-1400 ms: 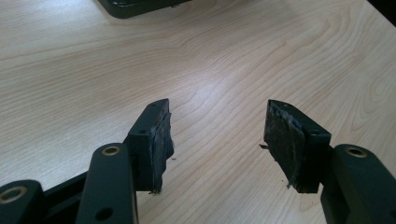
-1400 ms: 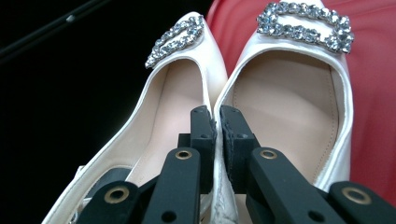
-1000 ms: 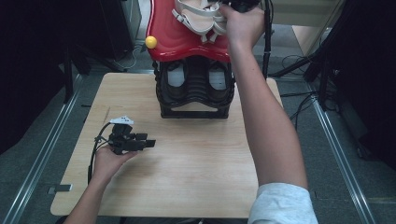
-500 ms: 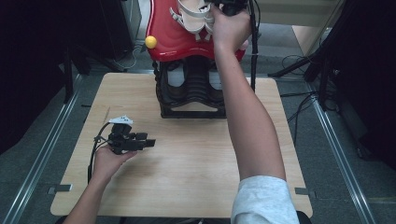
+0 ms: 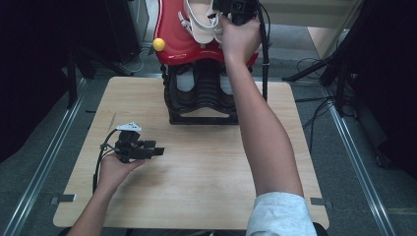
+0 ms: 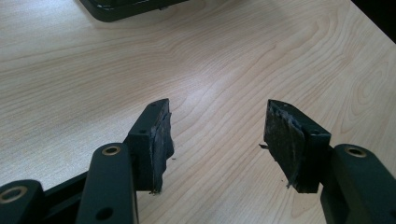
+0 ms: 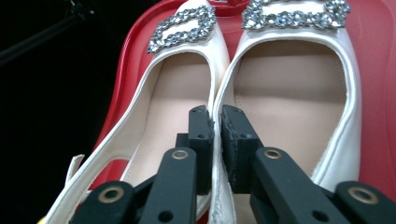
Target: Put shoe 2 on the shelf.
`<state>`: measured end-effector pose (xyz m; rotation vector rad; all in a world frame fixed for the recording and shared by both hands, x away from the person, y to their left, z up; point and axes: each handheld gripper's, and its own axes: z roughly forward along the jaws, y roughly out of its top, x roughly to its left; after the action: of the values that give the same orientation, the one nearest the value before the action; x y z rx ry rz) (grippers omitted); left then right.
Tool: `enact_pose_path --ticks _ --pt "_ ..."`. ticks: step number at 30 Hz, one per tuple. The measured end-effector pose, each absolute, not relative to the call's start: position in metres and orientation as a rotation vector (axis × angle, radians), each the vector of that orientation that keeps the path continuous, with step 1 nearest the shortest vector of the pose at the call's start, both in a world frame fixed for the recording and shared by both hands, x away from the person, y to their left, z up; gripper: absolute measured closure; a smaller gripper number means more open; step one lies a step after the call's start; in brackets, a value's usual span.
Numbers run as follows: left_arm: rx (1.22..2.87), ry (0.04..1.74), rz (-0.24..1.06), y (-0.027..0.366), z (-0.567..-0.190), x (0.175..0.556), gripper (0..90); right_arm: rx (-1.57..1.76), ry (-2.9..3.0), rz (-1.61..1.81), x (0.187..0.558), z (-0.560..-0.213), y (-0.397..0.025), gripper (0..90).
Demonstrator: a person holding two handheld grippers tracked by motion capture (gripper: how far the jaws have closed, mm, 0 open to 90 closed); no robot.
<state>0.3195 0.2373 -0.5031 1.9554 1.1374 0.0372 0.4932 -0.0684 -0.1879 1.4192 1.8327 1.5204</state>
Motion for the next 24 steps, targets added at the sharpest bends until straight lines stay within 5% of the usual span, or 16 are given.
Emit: enact_pose_path --ticks 12,24 --pt "1.964 1.137 0.036 0.237 -0.504 0.32 41.5 1.36 1.918 1.551 0.493 -0.186 -0.07 61.9" --pt "1.977 1.135 0.03 0.237 -0.505 0.321 41.3 1.307 1.928 1.553 0.487 -0.176 -0.074 56.9"
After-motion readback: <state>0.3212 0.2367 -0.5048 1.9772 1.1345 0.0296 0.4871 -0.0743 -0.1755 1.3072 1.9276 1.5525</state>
